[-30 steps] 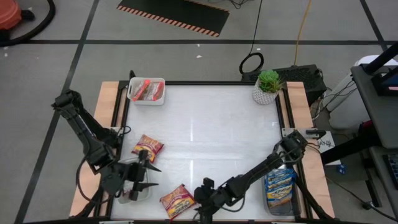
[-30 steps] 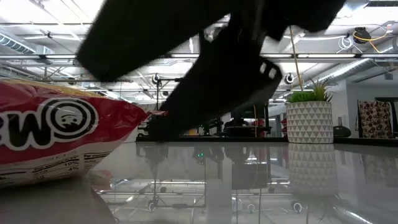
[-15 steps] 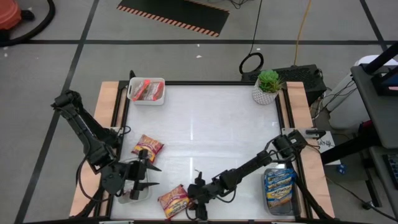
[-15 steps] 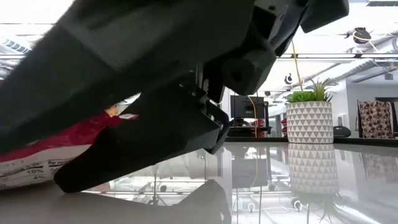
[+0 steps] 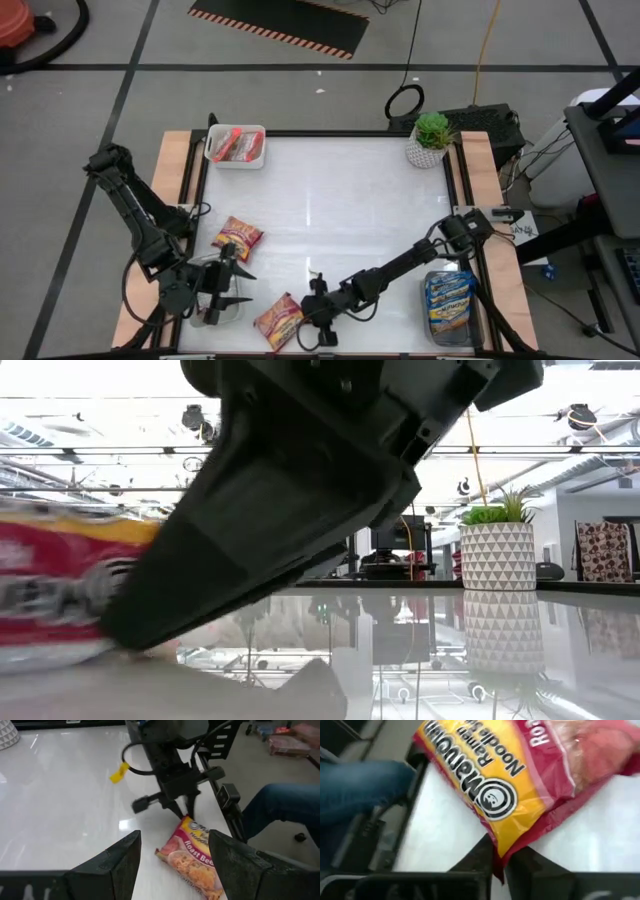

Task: Sort Maruchan noodles
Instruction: Put the bottom red noodle pack into the gray bin

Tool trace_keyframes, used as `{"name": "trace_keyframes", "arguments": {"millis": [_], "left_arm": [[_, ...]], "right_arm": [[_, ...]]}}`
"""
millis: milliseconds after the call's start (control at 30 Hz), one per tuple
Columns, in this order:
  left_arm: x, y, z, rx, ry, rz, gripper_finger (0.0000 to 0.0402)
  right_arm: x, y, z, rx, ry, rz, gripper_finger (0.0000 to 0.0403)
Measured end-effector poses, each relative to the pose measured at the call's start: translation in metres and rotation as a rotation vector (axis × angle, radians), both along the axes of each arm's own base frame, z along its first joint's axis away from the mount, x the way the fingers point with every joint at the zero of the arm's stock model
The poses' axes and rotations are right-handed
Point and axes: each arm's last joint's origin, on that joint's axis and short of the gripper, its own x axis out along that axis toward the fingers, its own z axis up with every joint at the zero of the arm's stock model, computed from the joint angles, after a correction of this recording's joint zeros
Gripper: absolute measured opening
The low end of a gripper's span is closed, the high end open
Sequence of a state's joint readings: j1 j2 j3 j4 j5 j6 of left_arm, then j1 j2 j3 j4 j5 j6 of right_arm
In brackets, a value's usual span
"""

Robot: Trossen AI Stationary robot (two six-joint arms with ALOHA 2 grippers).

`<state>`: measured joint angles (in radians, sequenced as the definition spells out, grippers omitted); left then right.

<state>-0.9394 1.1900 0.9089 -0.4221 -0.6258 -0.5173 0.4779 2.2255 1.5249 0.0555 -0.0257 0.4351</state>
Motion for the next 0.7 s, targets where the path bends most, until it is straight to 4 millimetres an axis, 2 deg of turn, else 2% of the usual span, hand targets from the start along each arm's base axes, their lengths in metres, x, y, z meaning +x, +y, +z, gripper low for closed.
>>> {"name": "trace_keyframes", "arguments": {"millis": [167, 500, 700], "left_arm": [[0.000, 0.000, 0.000, -0.042, 0.004, 0.025, 0.0237], [0.001, 0.000, 0.000, -0.042, 0.004, 0.027, 0.0237], [0.006, 0.005, 0.001, -0.005, -0.006, 0.033, 0.0237]], "right_arm": [[-0.002, -0.014, 0.022, -0.125, -0.036, 0.006, 0.0003], [-0.023, -0.029, 0.106, -0.489, -0.254, -0.061, 0.0001], [-0.037, -0.032, 0.145, -0.673, -0.375, -0.111, 0.0000]]}}
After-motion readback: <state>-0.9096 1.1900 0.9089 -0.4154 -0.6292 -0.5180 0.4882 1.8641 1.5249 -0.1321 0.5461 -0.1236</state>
